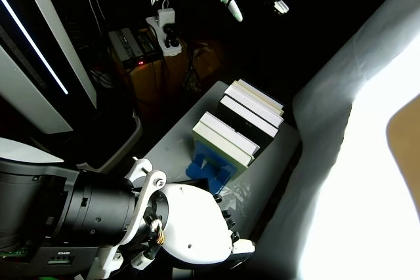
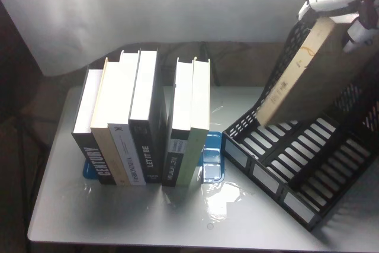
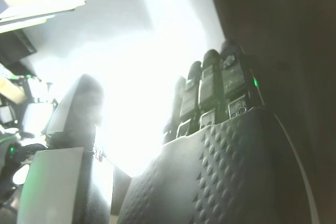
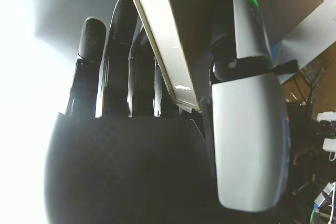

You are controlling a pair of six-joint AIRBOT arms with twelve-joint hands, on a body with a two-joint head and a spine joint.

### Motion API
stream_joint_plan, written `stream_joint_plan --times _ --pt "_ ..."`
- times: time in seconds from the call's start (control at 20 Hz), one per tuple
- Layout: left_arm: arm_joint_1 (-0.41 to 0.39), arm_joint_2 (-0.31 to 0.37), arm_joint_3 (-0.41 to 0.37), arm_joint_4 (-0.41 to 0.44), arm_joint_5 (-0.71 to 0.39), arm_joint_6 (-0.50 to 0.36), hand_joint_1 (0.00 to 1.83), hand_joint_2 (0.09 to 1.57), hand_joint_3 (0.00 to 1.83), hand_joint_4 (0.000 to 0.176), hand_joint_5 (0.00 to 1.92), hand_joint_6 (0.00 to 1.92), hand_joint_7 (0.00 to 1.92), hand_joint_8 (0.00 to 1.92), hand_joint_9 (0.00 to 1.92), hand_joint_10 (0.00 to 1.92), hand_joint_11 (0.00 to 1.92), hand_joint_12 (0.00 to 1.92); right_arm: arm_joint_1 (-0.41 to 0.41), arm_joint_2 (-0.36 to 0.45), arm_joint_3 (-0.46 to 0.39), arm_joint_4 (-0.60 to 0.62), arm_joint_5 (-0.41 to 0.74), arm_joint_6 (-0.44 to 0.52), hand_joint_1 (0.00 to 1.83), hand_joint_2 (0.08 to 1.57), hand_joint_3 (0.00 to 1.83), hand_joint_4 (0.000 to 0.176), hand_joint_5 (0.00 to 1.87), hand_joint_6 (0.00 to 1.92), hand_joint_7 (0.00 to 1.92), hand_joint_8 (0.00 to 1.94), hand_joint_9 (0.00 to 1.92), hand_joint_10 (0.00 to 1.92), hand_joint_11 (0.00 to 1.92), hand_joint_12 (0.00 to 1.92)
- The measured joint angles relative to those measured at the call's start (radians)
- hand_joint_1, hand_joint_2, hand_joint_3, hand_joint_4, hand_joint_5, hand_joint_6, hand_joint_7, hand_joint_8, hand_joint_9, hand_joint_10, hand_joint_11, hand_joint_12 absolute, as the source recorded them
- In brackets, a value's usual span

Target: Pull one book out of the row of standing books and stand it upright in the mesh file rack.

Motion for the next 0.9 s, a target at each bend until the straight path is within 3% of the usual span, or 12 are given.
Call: stream_joint_plan --times 0.1,0.15,0.3,0.4,0.55,0.6,0.65,0.7,0.75,0.8,0.85,0.9 --pt "0.0 0.0 0.0 -0.004 0.0 0.0 0.69 1.36 0.0 0.038 0.0 0.0 0.0 0.0 0.0 0.0 0.0 0.0 -0.007 -0.006 0.0 -0.008 0.001 0.004 1.07 1.18 0.0 0.0 0.44 0.3 0.52 0.36 0.28 0.93 0.0 1.6" --pt "0.0 0.0 0.0 -0.003 0.0 0.0 0.7 1.36 0.0 0.042 0.0 0.0 0.0 0.0 0.0 0.0 0.0 0.0 -0.007 -0.008 0.0 -0.01 0.001 0.004 1.09 1.17 0.0 0.0 0.46 0.23 0.52 0.27 0.27 0.86 0.0 1.56" --pt "0.0 -0.002 0.0 -0.003 0.0 0.0 0.71 1.36 0.0 0.039 0.0 0.0 0.0 0.0 0.0 0.0 0.0 0.0 -0.007 -0.014 0.008 -0.014 0.0 0.007 1.07 1.16 0.0 0.0 0.47 0.17 0.52 0.17 0.24 0.8 0.0 1.49" --pt "0.0 -0.002 0.0 -0.003 0.0 0.0 0.69 1.36 0.0 0.03 0.0 0.0 0.0 0.0 0.0 0.0 0.0 0.0 -0.007 -0.014 0.008 -0.019 0.0 0.008 1.07 1.16 0.0 0.0 0.42 0.09 0.49 0.08 0.21 0.7 0.0 1.3" --pt "0.0 -0.002 0.0 -0.003 0.0 0.0 0.72 1.35 0.0 0.039 0.0 0.0 0.0 0.0 0.0 0.0 0.0 0.0 -0.012 -0.014 0.008 -0.018 -0.004 0.008 1.07 1.14 0.0 0.0 0.3 0.03 0.41 0.03 0.15 0.71 0.0 1.35" --pt "0.0 -0.002 0.001 -0.003 0.0 0.0 0.72 1.36 0.0 0.027 0.0 0.0 0.0 0.0 0.0 0.0 0.0 0.0 -0.014 -0.015 0.008 -0.019 -0.004 0.008 1.03 1.13 0.0 0.026 0.22 0.01 0.31 0.0 0.05 0.67 0.0 1.24" --pt "0.0 -0.002 0.001 -0.003 0.0 0.0 0.72 1.36 0.0 0.024 0.0 0.0 0.0 0.0 0.0 0.0 0.0 0.0 -0.014 -0.014 0.005 -0.019 -0.001 0.008 1.01 1.13 0.0 0.036 0.16 0.0 0.22 0.0 0.01 0.54 0.0 1.08" --pt "0.0 -0.002 0.001 -0.004 0.0 0.0 0.73 1.36 0.0 0.026 0.0 0.0 0.0 0.0 0.0 0.0 0.0 0.0 -0.014 -0.012 0.0 -0.021 -0.003 0.01 1.0 1.13 0.0 0.006 0.13 0.0 0.13 0.01 0.0 0.36 0.0 1.05" --pt "0.0 -0.002 0.001 -0.002 -0.001 0.0 0.73 1.36 0.0 0.026 0.0 0.0 0.0 0.0 0.0 0.0 0.0 0.0 -0.014 -0.005 -0.012 -0.02 -0.008 0.015 1.0 1.13 0.0 0.006 0.13 0.0 0.13 0.01 0.0 0.36 0.0 1.05" --pt "0.0 -0.002 0.001 -0.002 0.0 0.0 0.76 1.36 0.0 0.031 0.0 0.0 0.0 0.0 0.0 0.0 0.0 0.0 -0.014 0.004 -0.032 -0.02 -0.015 0.018 0.86 1.2 0.01 0.0 0.0 0.0 0.0 0.0 0.0 0.01 0.0 0.16" --pt "0.0 -0.002 0.001 -0.003 0.0 0.0 0.76 1.35 0.0 0.024 0.0 0.0 0.0 0.0 0.0 0.0 0.0 0.0 -0.014 0.015 -0.053 -0.019 -0.019 0.018 0.75 1.23 0.02 0.0 0.0 0.0 0.0 0.0 0.0 0.0 0.0 0.03" --pt "0.0 -0.002 0.001 -0.003 0.0 0.0 0.76 1.35 0.0 0.024 0.0 0.0 0.0 0.0 0.0 0.0 0.0 0.0 -0.014 0.029 -0.075 -0.007 -0.023 0.018 0.75 1.23 0.02 0.0 0.0 0.0 0.0 0.0 0.0 0.0 0.0 0.03"
